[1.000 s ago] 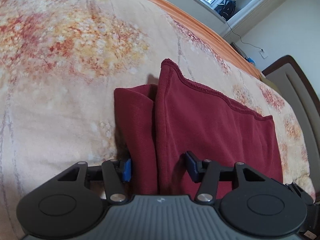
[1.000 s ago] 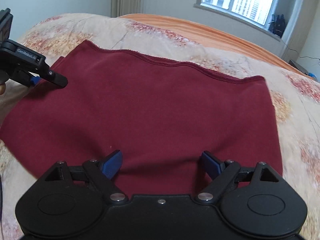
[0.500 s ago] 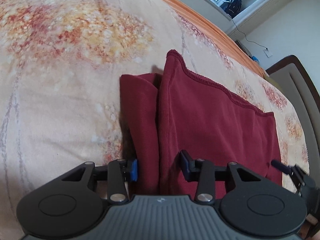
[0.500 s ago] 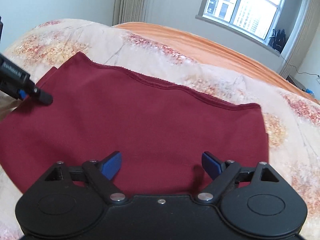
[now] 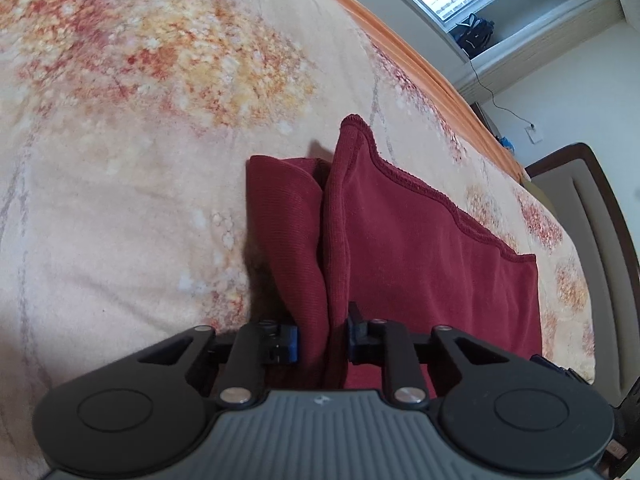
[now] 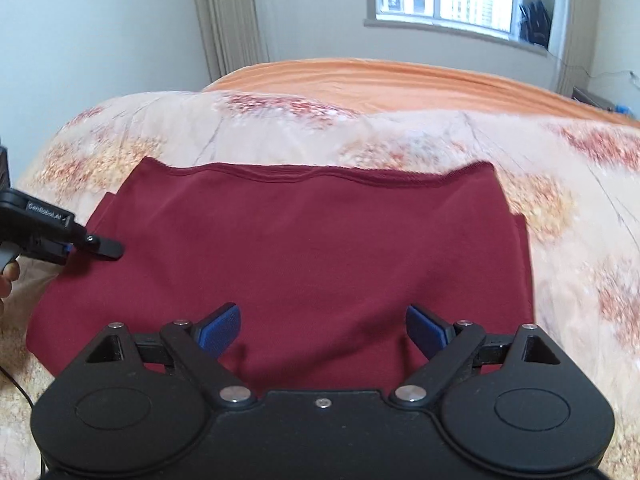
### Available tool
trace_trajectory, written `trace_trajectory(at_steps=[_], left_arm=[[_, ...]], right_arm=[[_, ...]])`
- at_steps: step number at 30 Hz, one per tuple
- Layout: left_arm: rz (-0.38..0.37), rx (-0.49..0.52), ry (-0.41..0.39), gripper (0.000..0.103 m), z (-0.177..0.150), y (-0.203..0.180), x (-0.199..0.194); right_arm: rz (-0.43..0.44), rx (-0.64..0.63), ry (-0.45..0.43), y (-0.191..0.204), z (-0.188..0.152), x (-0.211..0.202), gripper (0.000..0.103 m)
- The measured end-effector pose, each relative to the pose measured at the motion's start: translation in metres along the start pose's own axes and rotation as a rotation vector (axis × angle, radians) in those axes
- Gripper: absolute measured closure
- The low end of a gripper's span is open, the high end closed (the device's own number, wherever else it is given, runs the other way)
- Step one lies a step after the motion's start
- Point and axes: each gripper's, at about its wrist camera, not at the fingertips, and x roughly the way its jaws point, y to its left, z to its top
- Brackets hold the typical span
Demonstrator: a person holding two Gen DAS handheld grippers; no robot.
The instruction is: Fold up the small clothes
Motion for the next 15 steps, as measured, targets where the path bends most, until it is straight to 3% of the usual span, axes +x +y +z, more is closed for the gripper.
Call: trace_trajectory(at_steps=[6, 9, 11, 15], left_arm=[[0.055, 0.079, -0.033, 0.087, 0.001, -0.031, -0.014], [0.112, 0.230, -0.044, 0.087, 0.002, -0.072, -0.026], [0.128, 0.319, -0.051, 0.088, 0.002, -0.102, -0.030], [0.144, 0.447, -0.057, 0.088, -0.007, -0.171, -0.011]], right_arm=[[0.067, 0.031, -0.009, -0.003, -0.006, -0.004, 0.013], [0.116, 0.056, -0.023, 0.001, -0.004, -0.004, 0.013], [0.162, 0.145, -0.038, -0.008, 0.000, -0.006, 0.013], [0.299, 0.485, -0.063, -0.054, 0.005, -0.008, 0.013]])
